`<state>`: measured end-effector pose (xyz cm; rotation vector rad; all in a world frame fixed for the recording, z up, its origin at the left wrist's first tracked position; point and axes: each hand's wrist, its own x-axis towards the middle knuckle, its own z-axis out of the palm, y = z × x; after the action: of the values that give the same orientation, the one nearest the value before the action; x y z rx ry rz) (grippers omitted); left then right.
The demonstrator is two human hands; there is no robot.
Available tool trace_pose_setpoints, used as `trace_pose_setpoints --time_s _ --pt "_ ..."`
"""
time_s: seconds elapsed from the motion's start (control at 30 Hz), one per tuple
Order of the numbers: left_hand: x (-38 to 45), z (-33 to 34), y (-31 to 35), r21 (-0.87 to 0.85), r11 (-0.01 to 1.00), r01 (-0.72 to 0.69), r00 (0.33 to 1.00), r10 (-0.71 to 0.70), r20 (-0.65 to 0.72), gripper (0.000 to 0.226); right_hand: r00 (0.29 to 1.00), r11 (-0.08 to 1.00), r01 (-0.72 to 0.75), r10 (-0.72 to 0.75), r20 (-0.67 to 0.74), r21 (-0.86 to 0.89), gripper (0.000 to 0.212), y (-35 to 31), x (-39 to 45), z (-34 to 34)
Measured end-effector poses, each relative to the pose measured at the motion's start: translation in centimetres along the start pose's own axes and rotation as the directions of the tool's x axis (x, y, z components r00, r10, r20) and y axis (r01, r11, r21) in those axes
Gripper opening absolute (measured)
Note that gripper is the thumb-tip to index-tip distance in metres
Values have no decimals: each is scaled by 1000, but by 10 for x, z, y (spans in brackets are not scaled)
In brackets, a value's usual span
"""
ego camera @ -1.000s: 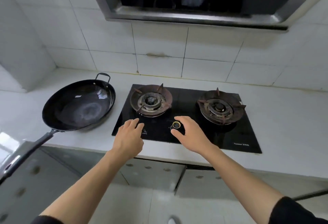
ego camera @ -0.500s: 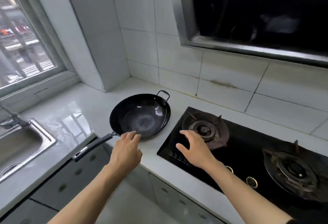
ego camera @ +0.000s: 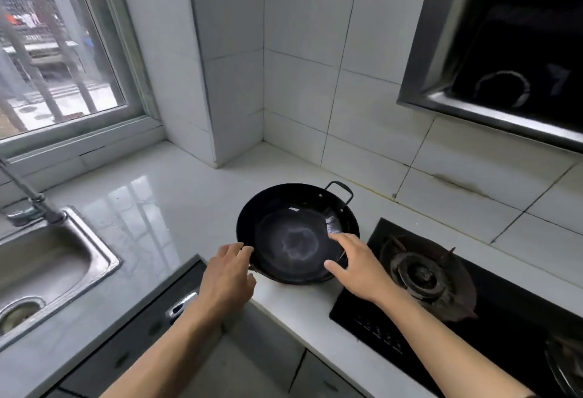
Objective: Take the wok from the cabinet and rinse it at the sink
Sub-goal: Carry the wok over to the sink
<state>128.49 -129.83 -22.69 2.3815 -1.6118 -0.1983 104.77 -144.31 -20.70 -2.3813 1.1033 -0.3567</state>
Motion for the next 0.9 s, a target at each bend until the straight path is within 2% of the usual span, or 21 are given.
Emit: trace_pose_setpoints --time_s 0.2,0.3,0.4,0.53,0.63,0.77,0.9 --pt "15 21 -28 -4 1000 -25 998 25 51 50 999 998 -9 12 42 -62 62 5 50 9" --pt "17 37 -34 27 1000 0 1000 0 0 54 999 994 3 2 51 -107 62 16 82 12" --pt "19 50 -31 -13 998 60 998 -61 -34 49 999 992 -4 8 31 -123 61 31 117 17" --pt "21 62 -29 -70 992 107 992 -111 -55 53 999 992 -20 23 24 -124 58 54 157 18" --pt "28 69 -33 -68 985 156 986 -160 -58 51 999 978 -17 27 42 -208 59 75 188 18" --pt "26 76 -34 -51 975 216 973 -220 -68 52 993 921 55 -11 116 -386 65 94 229 22" --pt "22 84 -30 -66 966 251 965 -255 -56 53 993 875 69 -15 114 -480 68 109 257 25"
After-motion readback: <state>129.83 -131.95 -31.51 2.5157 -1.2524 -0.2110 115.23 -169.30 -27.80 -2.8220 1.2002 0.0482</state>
